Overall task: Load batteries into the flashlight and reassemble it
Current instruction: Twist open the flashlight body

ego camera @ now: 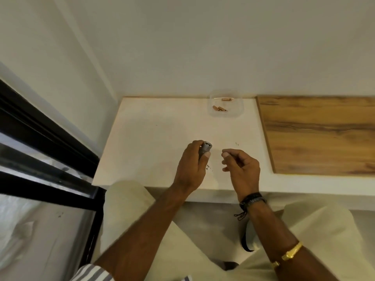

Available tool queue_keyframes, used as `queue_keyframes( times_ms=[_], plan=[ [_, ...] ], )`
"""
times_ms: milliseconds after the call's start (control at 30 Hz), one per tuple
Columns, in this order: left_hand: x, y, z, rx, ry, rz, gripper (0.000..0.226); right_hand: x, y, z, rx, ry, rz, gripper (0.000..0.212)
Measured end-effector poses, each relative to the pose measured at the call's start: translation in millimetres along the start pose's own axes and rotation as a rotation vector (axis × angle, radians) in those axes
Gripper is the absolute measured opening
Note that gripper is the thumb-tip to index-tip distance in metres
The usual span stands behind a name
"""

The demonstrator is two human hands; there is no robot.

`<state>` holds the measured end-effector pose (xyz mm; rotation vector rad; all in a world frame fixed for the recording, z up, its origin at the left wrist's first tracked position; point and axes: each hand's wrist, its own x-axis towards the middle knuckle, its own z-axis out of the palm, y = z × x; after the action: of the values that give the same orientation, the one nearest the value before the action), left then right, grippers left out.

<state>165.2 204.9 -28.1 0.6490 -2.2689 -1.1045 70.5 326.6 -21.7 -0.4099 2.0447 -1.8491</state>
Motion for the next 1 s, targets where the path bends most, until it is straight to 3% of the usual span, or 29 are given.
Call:
queue_keyframes(
  times_ms=[233, 400, 567, 1000],
  plan=[
    [-17, -6, 5, 0.14, -0.136, 0.005, 0.028, -8, 6, -8, -0.084, -0.042, 0.006, 0.009],
    [-23, -9, 0, 0.21, -0.146, 0.043, 0.03, -4, 3, -6, -0.297, -0.152, -0.009, 0.031],
    [-27, -5, -2, 0.263, -0.143, 0.102, 0.026, -3, 6, -6, -0.425, -0.239, -0.034, 0.037],
    [-24, 2, 0, 0.111, -0.166, 0.065, 0.021, -9, 10, -10, -0.461, -0.199, -0.232, 0.031]
  ],
)
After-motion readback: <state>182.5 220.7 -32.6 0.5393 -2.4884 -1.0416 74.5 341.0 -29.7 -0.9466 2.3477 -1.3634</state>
